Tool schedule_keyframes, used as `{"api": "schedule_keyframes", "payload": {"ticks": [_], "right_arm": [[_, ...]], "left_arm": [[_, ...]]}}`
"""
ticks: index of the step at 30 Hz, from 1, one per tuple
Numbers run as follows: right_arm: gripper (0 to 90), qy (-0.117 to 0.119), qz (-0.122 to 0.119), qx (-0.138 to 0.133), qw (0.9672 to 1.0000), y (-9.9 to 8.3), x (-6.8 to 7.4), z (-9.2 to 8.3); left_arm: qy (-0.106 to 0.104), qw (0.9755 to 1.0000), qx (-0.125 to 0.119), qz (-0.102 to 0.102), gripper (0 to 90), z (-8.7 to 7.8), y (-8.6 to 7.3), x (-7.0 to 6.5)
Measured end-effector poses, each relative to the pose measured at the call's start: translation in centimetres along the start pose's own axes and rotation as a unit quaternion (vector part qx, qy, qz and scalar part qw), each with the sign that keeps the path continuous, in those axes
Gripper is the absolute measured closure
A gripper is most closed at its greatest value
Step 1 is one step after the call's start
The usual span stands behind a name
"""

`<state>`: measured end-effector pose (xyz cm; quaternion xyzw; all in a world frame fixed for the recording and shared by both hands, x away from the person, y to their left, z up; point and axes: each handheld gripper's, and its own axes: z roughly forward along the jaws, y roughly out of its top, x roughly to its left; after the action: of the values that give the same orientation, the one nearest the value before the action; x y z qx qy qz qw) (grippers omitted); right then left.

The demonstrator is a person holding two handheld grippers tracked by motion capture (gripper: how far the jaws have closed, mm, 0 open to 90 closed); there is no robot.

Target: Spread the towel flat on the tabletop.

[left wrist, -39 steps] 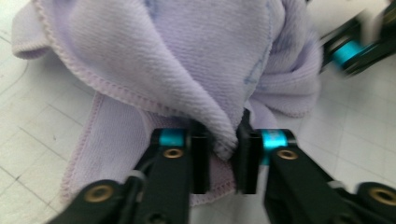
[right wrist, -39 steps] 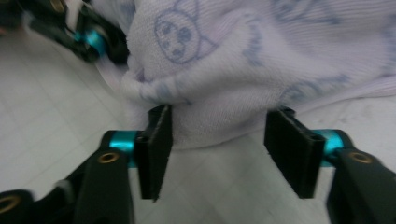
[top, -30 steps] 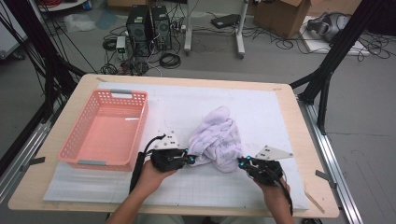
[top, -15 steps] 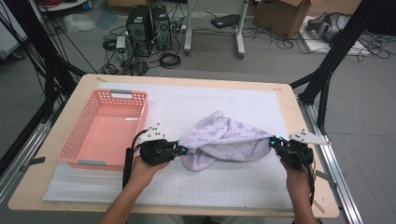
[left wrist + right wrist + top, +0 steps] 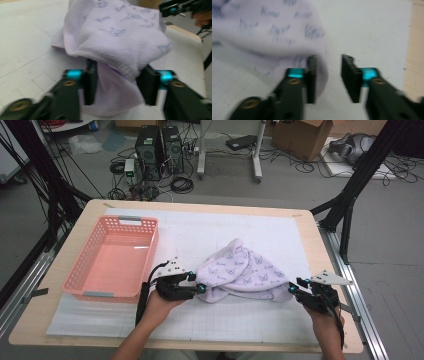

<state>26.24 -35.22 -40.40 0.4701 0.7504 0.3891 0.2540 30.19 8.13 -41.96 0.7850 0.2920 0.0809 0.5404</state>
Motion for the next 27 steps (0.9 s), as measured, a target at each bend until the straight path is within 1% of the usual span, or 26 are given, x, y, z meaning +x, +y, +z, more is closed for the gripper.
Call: {"api": "schedule_keyframes", "payload": {"ticks": [1,2,3,4,6,8,9,10,12,13,14,15,16,17,18,19,20,21,22,23,24,25,27], "right_arm": [[48.8,-0.003,0.011,-0.016,0.9998,0.2,-0.1,-0.3],[44.1,-0.005,0.018,-0.031,0.9994,0.6,-0.1,-0.6],[44.1,-0.005,0.018,-0.031,0.9994,0.6,-0.1,-0.6],[40.3,0.0,0.014,-0.045,0.9989,1.5,0.4,-0.4],[38.2,0.023,-0.004,-0.035,0.9991,2.5,1.2,0.7],[36.4,0.045,-0.01,-0.028,0.9985,3.3,2.2,2.3],[36.4,0.045,-0.01,-0.028,0.9985,3.3,2.2,2.3],[34.9,0.072,-0.003,-0.028,0.997,4.0,3.2,4.1],[33.9,0.082,-0.012,-0.022,0.9963,4.8,4.2,5.8],[33.9,0.082,-0.012,-0.022,0.9963,4.8,4.2,5.8],[34.0,0.084,-0.028,-0.01,0.996,5.5,5.1,7.3],[34.5,0.086,-0.031,-0.001,0.9958,5.7,5.5,8.1],[36.5,0.087,-0.035,0.009,0.9956,5.8,5.7,8.9],[42.2,0.091,-0.036,0.02,0.995,5.8,5.9,9.5],[53.4,0.103,-0.034,0.03,0.9936,5.7,6.0,9.9],[68.0,0.118,-0.036,0.036,0.9917,5.6,6.0,10.1],[75.5,0.122,-0.043,0.041,0.9907,5.5,6.2,10.2],[82.1,0.117,-0.054,0.042,0.9908,5.4,6.3,10.0],[82.1,0.117,-0.054,0.042,0.9908,5.4,6.3,10.0],[84.5,0.122,-0.064,0.033,0.99,5.2,6.3,9.2],[84.9,0.127,-0.067,0.03,0.9892,5.0,6.2,8.5],[85.0,0.13,-0.076,0.02,0.9884,4.8,6.2,7.8],[85.0,0.143,-0.086,0.012,0.986,4.1,6.1,6.2]], "left_arm": [[0.0,1.0,0.0,0.0,44.9,0.0,0.0,0.0],[0.005,1.0,0.0,-0.001,43.0,0.0,-0.2,0.1],[0.008,1.0,0.001,-0.003,43.0,0.0,-0.3,0.2],[0.008,0.9999,-0.001,-0.007,41.0,0.0,-0.4,0.2],[0.009,0.9999,-0.002,-0.006,40.3,-0.1,-0.5,0.3],[0.008,0.9999,-0.006,-0.008,39.9,-0.2,-0.5,0.3],[0.007,1.0,-0.005,-0.004,39.9,-0.3,-0.5,0.3],[0.006,1.0,-0.006,-0.004,39.7,-0.4,-0.5,0.3],[0.005,1.0,-0.004,0.0,39.7,-0.5,-0.7,0.3],[0.005,1.0,-0.004,0.001,39.7,-0.6,-0.7,0.2],[0.005,1.0,-0.004,0.002,39.6,-0.7,-0.8,0.3],[0.005,1.0,-0.005,0.002,39.6,-0.8,-0.9,0.3],[0.006,0.9999,-0.009,-0.002,39.7,-1.1,-1.0,0.5],[0.006,0.9999,-0.009,-0.002,39.7,-1.2,-1.1,0.6],[0.006,0.9999,-0.009,-0.002,39.7,-1.2,-1.1,0.6],[0.005,0.9999,-0.009,-0.001,39.8,-1.2,-1.2,0.6],[0.005,1.0,-0.006,0.0,39.8,-1.3,-1.2,0.6],[0.003,1.0,-0.008,0.002,39.9,-1.3,-1.3,0.6],[0.003,1.0,-0.008,0.002,39.9,-1.3,-1.3,0.6],[0.004,1.0,-0.009,0.001,39.9,-1.4,-1.3,0.6],[0.004,1.0,-0.009,0.001,39.9,-1.4,-1.3,0.6],[0.003,0.9999,-0.01,0.002,39.9,-1.5,-1.4,0.7],[0.005,0.9999,-0.011,0.004,39.8,-1.5,-1.4,0.7]]}}
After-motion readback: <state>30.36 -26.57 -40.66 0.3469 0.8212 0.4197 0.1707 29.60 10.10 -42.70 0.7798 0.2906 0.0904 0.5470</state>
